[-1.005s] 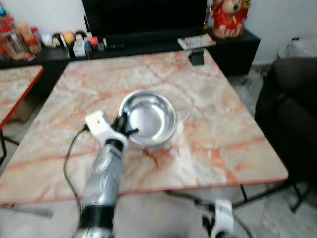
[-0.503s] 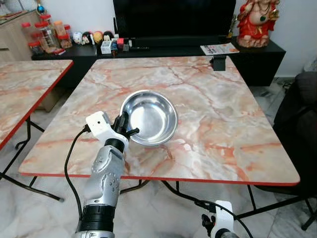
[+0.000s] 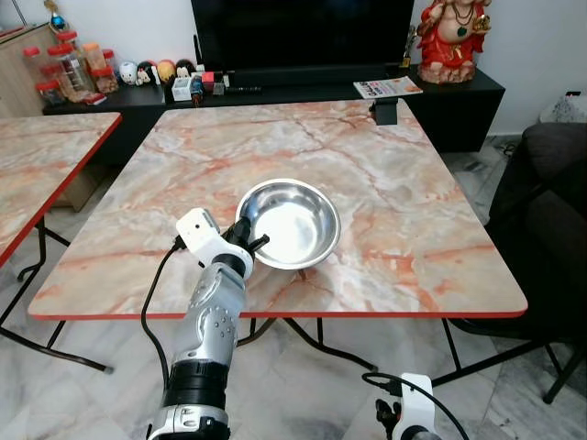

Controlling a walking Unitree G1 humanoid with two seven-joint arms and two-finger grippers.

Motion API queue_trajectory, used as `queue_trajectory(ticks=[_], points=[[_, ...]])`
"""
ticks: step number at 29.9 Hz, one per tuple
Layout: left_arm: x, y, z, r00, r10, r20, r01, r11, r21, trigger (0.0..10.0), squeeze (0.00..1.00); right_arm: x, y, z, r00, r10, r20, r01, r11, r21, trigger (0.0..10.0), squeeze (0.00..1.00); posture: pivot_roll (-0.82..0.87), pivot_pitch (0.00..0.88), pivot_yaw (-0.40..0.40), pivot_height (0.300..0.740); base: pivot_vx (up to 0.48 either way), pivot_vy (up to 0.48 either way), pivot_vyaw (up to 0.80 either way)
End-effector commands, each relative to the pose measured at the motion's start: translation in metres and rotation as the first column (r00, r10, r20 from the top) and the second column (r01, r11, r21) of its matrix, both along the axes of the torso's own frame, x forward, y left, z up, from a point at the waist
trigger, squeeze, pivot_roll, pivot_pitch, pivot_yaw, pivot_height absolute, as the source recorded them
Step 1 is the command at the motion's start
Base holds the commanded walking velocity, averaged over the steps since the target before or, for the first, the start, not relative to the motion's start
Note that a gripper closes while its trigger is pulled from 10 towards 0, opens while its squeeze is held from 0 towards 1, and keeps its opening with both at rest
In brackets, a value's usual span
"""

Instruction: Setting the table

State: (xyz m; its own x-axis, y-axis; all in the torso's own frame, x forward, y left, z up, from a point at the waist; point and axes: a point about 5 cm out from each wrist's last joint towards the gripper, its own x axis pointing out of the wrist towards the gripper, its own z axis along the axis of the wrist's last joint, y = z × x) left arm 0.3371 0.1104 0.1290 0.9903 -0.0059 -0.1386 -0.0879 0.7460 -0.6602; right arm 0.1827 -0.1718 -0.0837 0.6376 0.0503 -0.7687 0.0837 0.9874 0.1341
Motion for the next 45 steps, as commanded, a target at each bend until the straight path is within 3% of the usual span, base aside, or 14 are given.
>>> queue_trajectory(ticks=[1,5,7,12,21,32,33,45], points=[[0.008,-0.004,0.010,1.000,0.022,0.006,-0.022,1.000,0.011,10.0,0.00,0.003,0.001,0.001,1.000,-0.001,0.008,0.001,1.000,0.006,10.0,0.00,-0.14,0.000,0.048,0.740,0.000,0.000,0.00],[0.011,-0.004,0.006,0.998,0.040,-0.049,-0.037,0.998,0.050,10.0,0.00,0.004,0.001,0.002,1.000,0.001,0.009,-0.002,1.000,0.007,10.0,0.00,-0.14,0.000,0.046,0.740,0.000,0.000,0.00],[0.011,-0.002,0.001,0.993,0.064,-0.096,-0.064,0.998,0.010,10.0,0.00,0.004,0.001,0.002,1.000,0.001,0.010,-0.001,1.000,0.005,10.0,0.00,-0.15,0.000,0.046,0.740,0.000,0.000,0.00],[0.009,0.001,-0.002,0.991,0.084,-0.108,-0.083,0.997,0.008,10.0,0.00,0.004,0.000,0.002,1.000,0.003,0.008,-0.003,1.000,0.003,10.0,0.00,-0.13,0.000,0.034,0.740,0.000,0.000,0.00],[0.002,-0.005,-0.019,0.978,0.004,-0.208,-0.027,0.994,-0.105,10.0,0.00,0.005,-0.003,0.003,1.000,0.013,0.011,-0.013,1.000,-0.006,10.0,0.00,-0.13,0.000,0.025,0.740,0.000,0.000,0.00],[-0.002,-0.005,-0.024,0.971,0.003,-0.241,-0.034,0.992,-0.124,10.0,0.01,0.006,-0.004,0.003,1.000,0.013,0.012,-0.013,1.000,-0.008,10.0,0.00,-0.13,0.000,0.018,0.740,0.000,0.000,0.00],[-0.002,-0.005,-0.024,0.971,0.003,-0.240,-0.034,0.991,-0.126,10.0,1.00,0.006,-0.004,0.003,1.000,0.014,0.013,-0.014,1.000,-0.007,10.0,0.00,-0.13,0.000,0.018,0.740,0.000,0.000,0.00],[-0.001,-0.002,-0.022,0.972,0.005,-0.235,-0.032,0.993,-0.111,10.0,1.00,0.007,-0.003,0.004,1.000,0.015,0.014,-0.015,1.000,-0.006,10.0,0.00,-0.13,0.000,0.017,0.740,0.000,0.000,0.00]])
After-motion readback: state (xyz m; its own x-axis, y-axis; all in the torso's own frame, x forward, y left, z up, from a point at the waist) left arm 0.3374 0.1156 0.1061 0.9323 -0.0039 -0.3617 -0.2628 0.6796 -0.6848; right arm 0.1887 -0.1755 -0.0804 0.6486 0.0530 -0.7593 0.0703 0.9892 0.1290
